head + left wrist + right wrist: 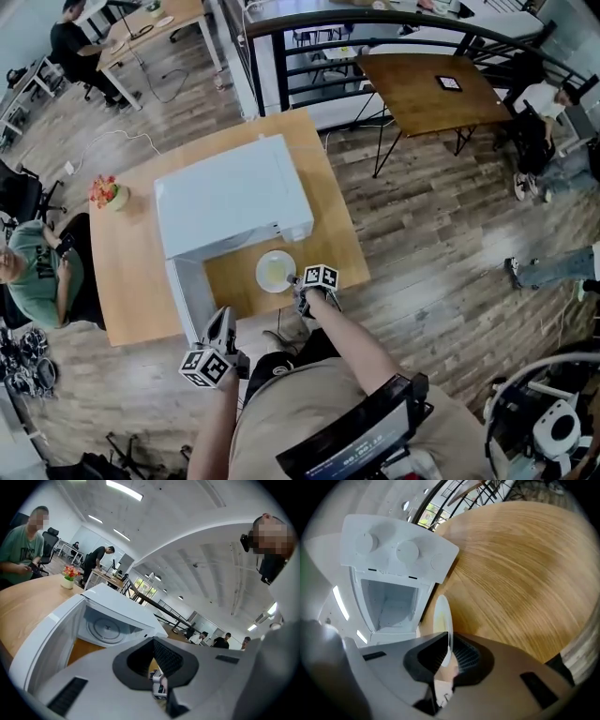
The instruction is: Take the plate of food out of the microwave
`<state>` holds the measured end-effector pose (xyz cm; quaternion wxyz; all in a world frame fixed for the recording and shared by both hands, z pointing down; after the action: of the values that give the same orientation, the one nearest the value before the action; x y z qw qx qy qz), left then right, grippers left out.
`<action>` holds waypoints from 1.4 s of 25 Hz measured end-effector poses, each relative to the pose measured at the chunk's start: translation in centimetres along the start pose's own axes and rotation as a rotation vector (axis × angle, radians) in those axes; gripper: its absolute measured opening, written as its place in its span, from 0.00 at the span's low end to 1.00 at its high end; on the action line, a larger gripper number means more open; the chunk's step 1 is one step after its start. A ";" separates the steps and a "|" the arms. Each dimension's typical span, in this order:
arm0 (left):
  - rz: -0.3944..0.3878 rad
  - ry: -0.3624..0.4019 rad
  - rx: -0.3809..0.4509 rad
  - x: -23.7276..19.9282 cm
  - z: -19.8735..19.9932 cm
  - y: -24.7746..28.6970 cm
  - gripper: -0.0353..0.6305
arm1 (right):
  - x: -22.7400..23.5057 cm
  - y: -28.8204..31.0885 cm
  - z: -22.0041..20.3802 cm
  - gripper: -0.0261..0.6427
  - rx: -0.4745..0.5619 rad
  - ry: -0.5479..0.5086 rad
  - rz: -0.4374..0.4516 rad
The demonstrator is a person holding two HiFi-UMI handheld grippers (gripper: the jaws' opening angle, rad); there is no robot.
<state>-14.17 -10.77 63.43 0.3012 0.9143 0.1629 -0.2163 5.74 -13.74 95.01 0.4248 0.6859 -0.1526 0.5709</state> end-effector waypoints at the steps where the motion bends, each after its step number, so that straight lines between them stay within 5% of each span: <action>1: -0.001 -0.002 -0.003 0.0 0.0 -0.1 0.06 | 0.1 0.3 0.0 0.07 -0.003 -0.034 -0.036; 2: -0.003 -0.004 -0.005 0.0 0.0 -0.2 0.06 | 0.1 0.5 0.0 0.11 -0.006 -0.064 -0.062; 7: -0.030 -0.018 -0.008 0.1 0.5 -0.2 0.06 | -0.7 0.9 0.2 0.65 0.055 -0.060 -0.108; 10: -0.053 -0.021 -0.001 0.2 1.1 -0.2 0.06 | -1.2 0.7 -0.3 0.81 0.037 -0.053 -0.128; 15: -0.097 -0.031 0.020 0.5 2.6 -0.2 0.06 | -4.5 -2.4 1.2 0.81 0.115 -0.126 -0.127; 20: -0.115 -0.056 0.050 -0.4 4.0 -0.3 0.06 | -12.7 -7.2 2.8 0.72 0.192 -0.279 0.064; 25: -0.109 -0.081 0.066 -1.8 4.9 -0.3 0.06 | -20.5 -12.5 3.5 0.51 0.258 -0.581 0.114; 29: -0.099 -0.103 0.080 -2.8 5.8 -0.7 0.06 | -26.4 -14.9 3.2 0.45 0.281 -0.820 0.152; 35: -0.098 -0.094 0.070 -3.6 5.9 -0.8 0.06 | -29.5 -16.5 2.5 0.45 0.326 -0.863 0.223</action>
<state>-19.33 -14.43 60.56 0.2655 0.9040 0.1855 -0.2792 9.91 -14.03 61.35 0.1452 0.8976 -0.2962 0.2922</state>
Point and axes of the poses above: the fingertips, and each gripper's own axes: y forward along the fingers, x to its right, z out of its top, the point moved 3 cm from there along -y, backward along the fingers, and after that the axes turned 15 degrees about z, right-handed, at the moved point
